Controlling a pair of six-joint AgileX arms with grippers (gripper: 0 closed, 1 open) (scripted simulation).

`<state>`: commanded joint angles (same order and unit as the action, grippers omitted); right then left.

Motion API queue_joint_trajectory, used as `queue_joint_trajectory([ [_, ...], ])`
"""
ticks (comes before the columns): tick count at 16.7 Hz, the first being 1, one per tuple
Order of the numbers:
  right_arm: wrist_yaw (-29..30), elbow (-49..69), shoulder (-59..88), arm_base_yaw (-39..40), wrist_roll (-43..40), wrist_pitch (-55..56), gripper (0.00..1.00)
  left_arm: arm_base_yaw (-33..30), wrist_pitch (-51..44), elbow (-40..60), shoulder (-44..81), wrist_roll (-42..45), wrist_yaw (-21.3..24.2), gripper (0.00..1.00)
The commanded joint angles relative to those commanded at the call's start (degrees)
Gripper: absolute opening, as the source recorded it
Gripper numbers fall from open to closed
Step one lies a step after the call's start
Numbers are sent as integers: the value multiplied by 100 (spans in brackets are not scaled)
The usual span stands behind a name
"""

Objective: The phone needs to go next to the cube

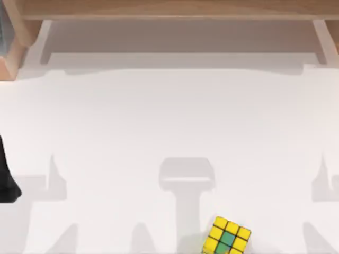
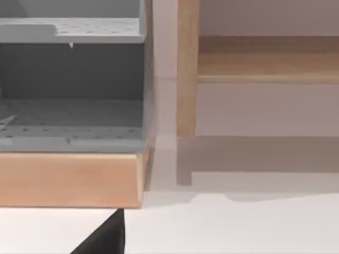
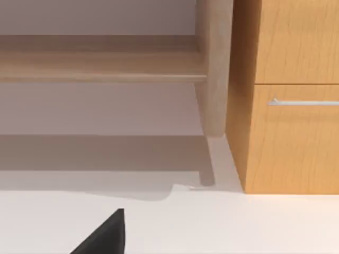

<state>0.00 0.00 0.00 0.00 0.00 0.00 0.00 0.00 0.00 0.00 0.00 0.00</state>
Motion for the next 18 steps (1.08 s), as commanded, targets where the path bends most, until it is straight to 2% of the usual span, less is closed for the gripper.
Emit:
queue_joint_trajectory([
  [3, 0, 0, 0, 0, 0, 0, 100, 39, -64, 41, 72, 16, -1, 100],
  [7, 0, 0, 0, 0, 0, 0, 100, 441, -742, 485, 918, 187, -10, 100],
  [18, 0, 0, 0, 0, 0, 0, 100, 2287, -3801, 2672, 5787, 1035, -27, 100],
])
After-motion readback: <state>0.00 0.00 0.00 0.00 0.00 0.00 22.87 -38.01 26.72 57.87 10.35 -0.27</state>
